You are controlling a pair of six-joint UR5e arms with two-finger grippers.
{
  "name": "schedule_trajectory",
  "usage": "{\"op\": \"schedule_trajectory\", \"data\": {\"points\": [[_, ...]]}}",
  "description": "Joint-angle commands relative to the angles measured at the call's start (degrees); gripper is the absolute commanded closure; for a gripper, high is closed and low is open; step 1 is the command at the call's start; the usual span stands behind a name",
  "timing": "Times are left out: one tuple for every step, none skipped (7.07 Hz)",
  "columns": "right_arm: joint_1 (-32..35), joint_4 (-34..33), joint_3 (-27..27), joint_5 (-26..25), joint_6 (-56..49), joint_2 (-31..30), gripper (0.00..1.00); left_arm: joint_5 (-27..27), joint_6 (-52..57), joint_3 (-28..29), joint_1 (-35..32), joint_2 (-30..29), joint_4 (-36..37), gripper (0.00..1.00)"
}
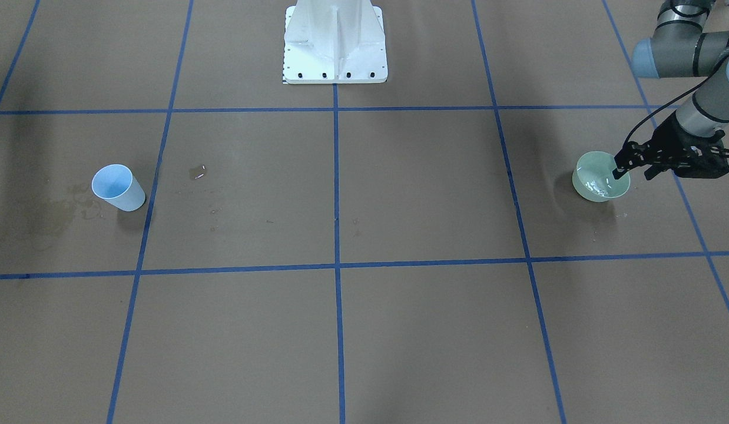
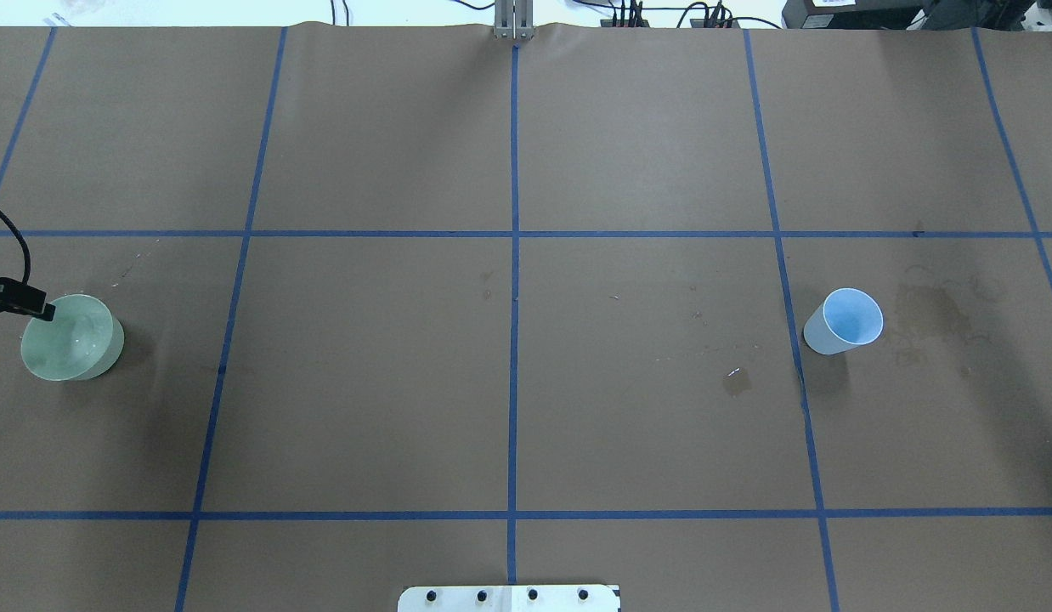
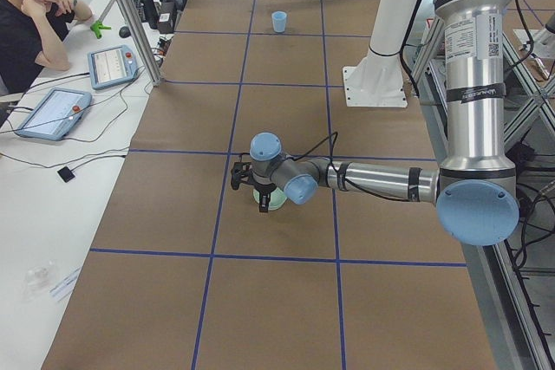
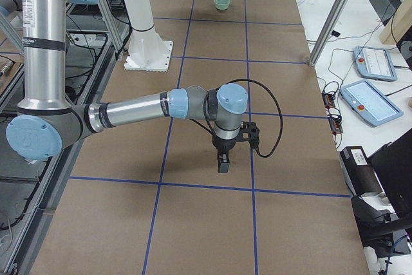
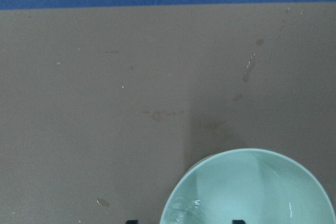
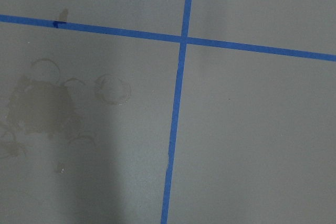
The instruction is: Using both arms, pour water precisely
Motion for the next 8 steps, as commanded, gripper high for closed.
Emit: {"op": "schedule_trajectory", "data": {"points": [[0.0, -0.1, -0.2, 0.3, 0.2, 0.2, 0.00, 0.2, 8.4, -1.4, -3.2, -1.7, 7.0, 0.00], [0.0, -0.1, -0.3, 0.3, 0.3, 0.1, 0.00, 0.3, 17.4, -3.9, -7.8, -5.7, 19.1, 0.00], [0.0, -0.1, 0.1, 0.4, 0.3, 0.2, 0.00, 0.6, 28.7, -5.3, -13.0, -11.2, 32.4, 0.00], [0.0, -0.1, 0.1, 1.8, 0.3, 0.2, 0.00, 0.9, 37.2, -4.8, -16.9, -15.7, 41.5, 0.00], [0.2, 0.0, 0.2, 2.7, 0.3, 0.2, 0.00, 0.4, 42.2, -3.5, -20.2, -17.8, 45.7, 0.00], [0.2, 0.0, 0.4, 2.7, 0.1, 0.1, 0.00, -1.0, 46.0, 0.0, -23.2, -18.0, 45.8, 0.00], [0.7, -0.1, 0.3, 2.7, 0.2, 0.1, 0.00, -5.5, 50.6, 4.2, -24.4, -17.6, 45.3, 0.00], [1.3, -0.1, 0.3, 3.6, 0.2, -0.1, 0.00, -7.2, 53.1, 7.9, -26.1, -16.7, 43.9, 0.00]]}}
